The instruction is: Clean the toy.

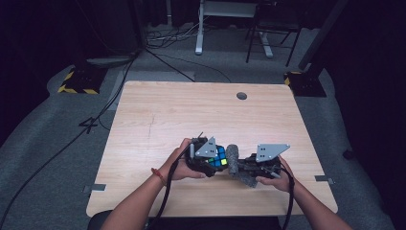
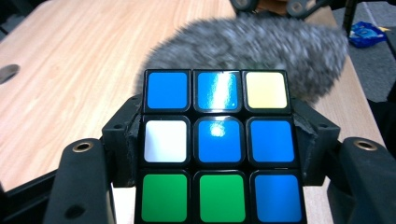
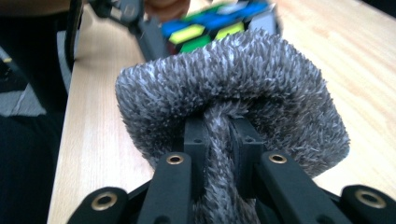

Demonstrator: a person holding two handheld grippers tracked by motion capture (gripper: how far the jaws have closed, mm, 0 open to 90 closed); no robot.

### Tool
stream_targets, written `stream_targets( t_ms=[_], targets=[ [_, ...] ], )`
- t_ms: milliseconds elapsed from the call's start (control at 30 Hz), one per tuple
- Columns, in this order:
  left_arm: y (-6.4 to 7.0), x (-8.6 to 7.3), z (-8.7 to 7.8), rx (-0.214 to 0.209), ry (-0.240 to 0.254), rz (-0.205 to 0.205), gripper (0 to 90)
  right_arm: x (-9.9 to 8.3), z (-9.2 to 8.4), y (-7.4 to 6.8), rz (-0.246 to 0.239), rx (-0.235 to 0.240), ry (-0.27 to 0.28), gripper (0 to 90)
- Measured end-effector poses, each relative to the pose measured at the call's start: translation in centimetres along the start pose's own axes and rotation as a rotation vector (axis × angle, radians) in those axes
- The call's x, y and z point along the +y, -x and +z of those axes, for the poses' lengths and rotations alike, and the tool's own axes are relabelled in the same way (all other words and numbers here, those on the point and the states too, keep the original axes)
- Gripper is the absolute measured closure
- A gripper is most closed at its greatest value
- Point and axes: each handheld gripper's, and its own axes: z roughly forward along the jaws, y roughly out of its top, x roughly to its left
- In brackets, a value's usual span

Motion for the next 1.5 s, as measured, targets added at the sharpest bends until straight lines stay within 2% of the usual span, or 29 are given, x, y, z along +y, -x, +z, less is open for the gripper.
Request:
stream_targets(
  t_ms=[67, 167, 233, 333, 400, 467, 533, 633, 733, 800, 900, 967, 1067, 1100, 1167, 1233, 1300, 1333, 1500],
  targets=[
    [0.0, 0.0, -0.2, -0.004, 0.002, -0.002, 33.8, 0.0, 0.1, 0.0, 0.001, 0.014, -0.022, 79.8],
    [0.2, -0.1, 0.0, -0.015, 0.006, -0.009, 33.7, 0.2, 0.0, 0.0, 0.001, 0.010, -0.013, 79.7],
    [0.5, -0.1, 0.4, -0.028, -0.003, -0.001, 33.7, 0.6, -0.2, -0.3, -0.017, -0.015, 0.014, 79.7],
    [0.9, 0.2, 0.9, -0.042, -0.002, 0.006, 33.8, 1.3, -0.7, -0.4, -0.013, -0.051, 0.066, 79.8],
    [1.1, 0.3, 1.1, -0.049, -0.002, 0.011, 33.7, 1.4, -0.7, -0.1, 0.000, -0.086, 0.058, 79.8],
    [1.3, 0.5, 1.0, -0.047, 0.007, 0.023, 33.7, 1.0, -0.4, 0.3, 0.014, -0.117, 0.024, 79.9],
    [1.2, 0.7, 0.5, -0.044, 0.024, 0.020, 33.7, 0.4, -0.1, 0.8, 0.041, -0.117, -0.009, 80.0],
    [0.9, 0.8, -0.6, -0.034, 0.063, 0.014, 33.8, -0.3, 0.3, 1.0, 0.053, -0.099, -0.049, 80.0],
    [0.5, 0.9, -1.4, -0.022, 0.087, 0.002, 33.8, -0.4, 0.7, 0.7, 0.031, -0.073, -0.087, 79.9],
    [0.6, 0.8, -1.3, -0.007, 0.061, 0.015, 33.8, 0.0, 0.6, 0.3, 0.016, -0.068, -0.076, 80.0],
    [0.4, 0.4, -1.1, -0.008, 0.040, 0.007, 33.7, 0.6, 0.1, -0.2, -0.002, -0.078, -0.051, 80.0],
    [0.3, 0.3, -0.7, 0.000, 0.015, 0.011, 33.7, 0.6, -0.3, -0.3, 0.007, -0.063, -0.009, 80.0],
    [0.6, 0.3, 0.3, -0.012, -0.024, 0.025, 33.7, 1.1, -1.0, -0.5, 0.005, -0.042, 0.063, 80.0],
    [0.8, 0.3, 0.6, -0.021, -0.030, 0.027, 33.7, 1.4, -1.1, -0.6, -0.001, -0.041, 0.072, 80.0],
    [1.0, 0.4, 0.9, -0.016, -0.032, 0.030, 33.7, 1.8, -1.0, -0.9, -0.031, -0.068, 0.059, 80.0],
    [1.0, 0.3, 0.8, -0.037, -0.016, 0.020, 33.7, 1.7, -1.0, -0.7, -0.016, -0.074, 0.065, 79.9],
    [1.3, 0.5, 0.6, -0.052, 0.005, 0.024, 33.7, 1.5, -0.9, -0.4, -0.007, -0.109, 0.054, 79.9],
    [1.5, 0.7, 0.6, -0.049, 0.003, 0.039, 33.7, 1.3, -0.8, -0.2, 0.000, -0.116, 0.044, 79.9],
    [1.6, 0.9, -0.1, -0.044, 0.012, 0.055, 33.7, 0.4, -0.1, 0.4, 0.029, -0.107, -0.016, 80.0]
  ],
)
